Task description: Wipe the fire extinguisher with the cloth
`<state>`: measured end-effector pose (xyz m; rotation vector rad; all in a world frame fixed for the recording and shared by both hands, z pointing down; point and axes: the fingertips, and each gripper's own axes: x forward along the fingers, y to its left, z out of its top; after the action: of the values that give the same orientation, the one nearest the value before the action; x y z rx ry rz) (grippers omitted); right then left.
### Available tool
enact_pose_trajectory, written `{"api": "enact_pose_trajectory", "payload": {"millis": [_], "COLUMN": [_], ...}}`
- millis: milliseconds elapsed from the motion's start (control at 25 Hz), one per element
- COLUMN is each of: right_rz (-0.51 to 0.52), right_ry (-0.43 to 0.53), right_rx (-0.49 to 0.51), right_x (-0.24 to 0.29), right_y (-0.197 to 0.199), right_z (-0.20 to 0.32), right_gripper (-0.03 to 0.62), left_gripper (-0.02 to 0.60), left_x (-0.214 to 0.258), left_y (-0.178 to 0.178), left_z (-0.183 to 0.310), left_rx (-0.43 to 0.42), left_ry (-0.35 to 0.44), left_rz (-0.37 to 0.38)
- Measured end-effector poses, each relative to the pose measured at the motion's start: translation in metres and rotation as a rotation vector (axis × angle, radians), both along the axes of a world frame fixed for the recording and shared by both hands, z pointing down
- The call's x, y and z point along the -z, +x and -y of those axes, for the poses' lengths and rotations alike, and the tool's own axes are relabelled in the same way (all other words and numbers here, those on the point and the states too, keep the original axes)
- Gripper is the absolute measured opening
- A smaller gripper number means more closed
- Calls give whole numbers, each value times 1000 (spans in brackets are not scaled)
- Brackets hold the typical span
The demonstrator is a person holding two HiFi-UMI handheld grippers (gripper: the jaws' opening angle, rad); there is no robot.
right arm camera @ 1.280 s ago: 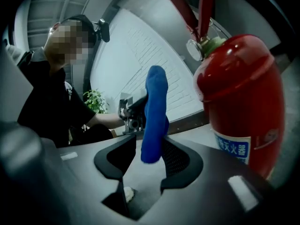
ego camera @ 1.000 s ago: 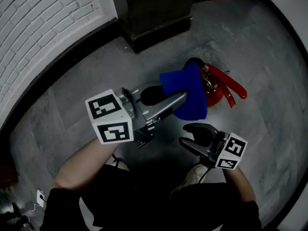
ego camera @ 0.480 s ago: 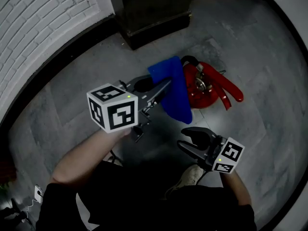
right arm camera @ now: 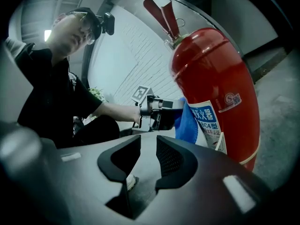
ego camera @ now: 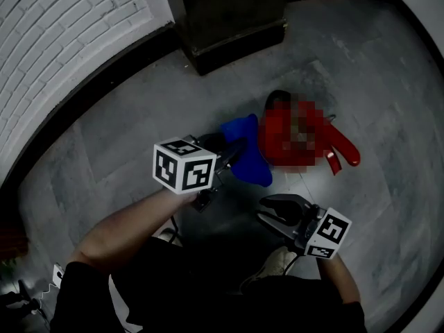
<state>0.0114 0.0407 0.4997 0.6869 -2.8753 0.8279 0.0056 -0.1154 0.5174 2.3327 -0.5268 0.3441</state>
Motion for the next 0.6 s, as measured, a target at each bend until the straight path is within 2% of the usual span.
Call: {"api": "enact_pose_trajectory", "payload": {"millis": [280,440,600], "right_rz": [-14,-5,-18], "right_ry": [32,22,9], "right_rx": [-92,-84,-53], "right_x": [0,-1,-7], "right_y": [10,5,-4], "right_z": [17,19,16], "right_gripper": [46,44,41], "left_gripper": [51,50,49], "left_x": [-38,-67,-110], "left_y": [5,8,8], "left_z": [8,12,12], "left_rx": [23,37,58], "left_ry": [-23,-53,-119], "left_rz": [30,21,42]}}
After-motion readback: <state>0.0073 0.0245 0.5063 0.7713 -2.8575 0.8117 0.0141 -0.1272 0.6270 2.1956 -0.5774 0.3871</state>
